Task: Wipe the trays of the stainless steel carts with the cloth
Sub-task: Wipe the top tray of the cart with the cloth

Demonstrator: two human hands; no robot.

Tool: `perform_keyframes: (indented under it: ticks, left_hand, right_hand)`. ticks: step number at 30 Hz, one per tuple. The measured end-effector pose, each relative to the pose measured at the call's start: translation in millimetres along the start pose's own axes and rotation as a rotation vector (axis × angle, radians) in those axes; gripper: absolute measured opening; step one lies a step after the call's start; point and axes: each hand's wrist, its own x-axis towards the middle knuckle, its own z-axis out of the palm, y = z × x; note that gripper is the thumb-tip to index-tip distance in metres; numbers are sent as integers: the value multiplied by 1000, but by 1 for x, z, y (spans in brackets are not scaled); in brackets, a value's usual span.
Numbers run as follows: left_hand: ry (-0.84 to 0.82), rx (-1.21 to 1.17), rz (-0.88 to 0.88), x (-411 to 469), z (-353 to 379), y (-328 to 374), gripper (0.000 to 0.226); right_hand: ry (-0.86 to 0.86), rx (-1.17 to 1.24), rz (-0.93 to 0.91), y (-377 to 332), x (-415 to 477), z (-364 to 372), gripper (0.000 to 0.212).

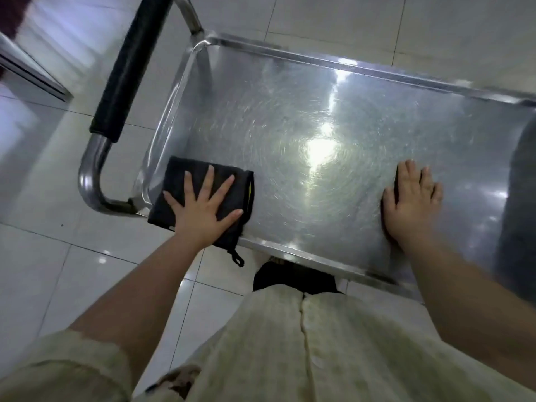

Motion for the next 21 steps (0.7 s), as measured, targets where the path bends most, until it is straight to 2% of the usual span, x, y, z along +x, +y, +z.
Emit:
perform_keyframes:
  ticks: [4,7,10,14,18,21]
  left_hand:
    - [-17,-20,-33,19,-13,-51,78]
    - [0,-22,-37,20,-10,-49,77]
    - [29,-58,3,15,0,-8,76]
    - [51,-30,217,4,17,101,77]
    - [23,9,406,-21,31,215,79]
    - [-34,25,433,-43,35,273,79]
  right_hand:
    - [17,14,1,-5,-1,-3,67]
    - [13,-10,14,-9,-2,-4,67]
    - [12,-41,26,-11,-4,-3,65]
    - [-26,-56,23,-7,0,0,59]
    - [-110,255,-4,11,14,-8,55]
    - [-115,746,75,23,12,-19,44]
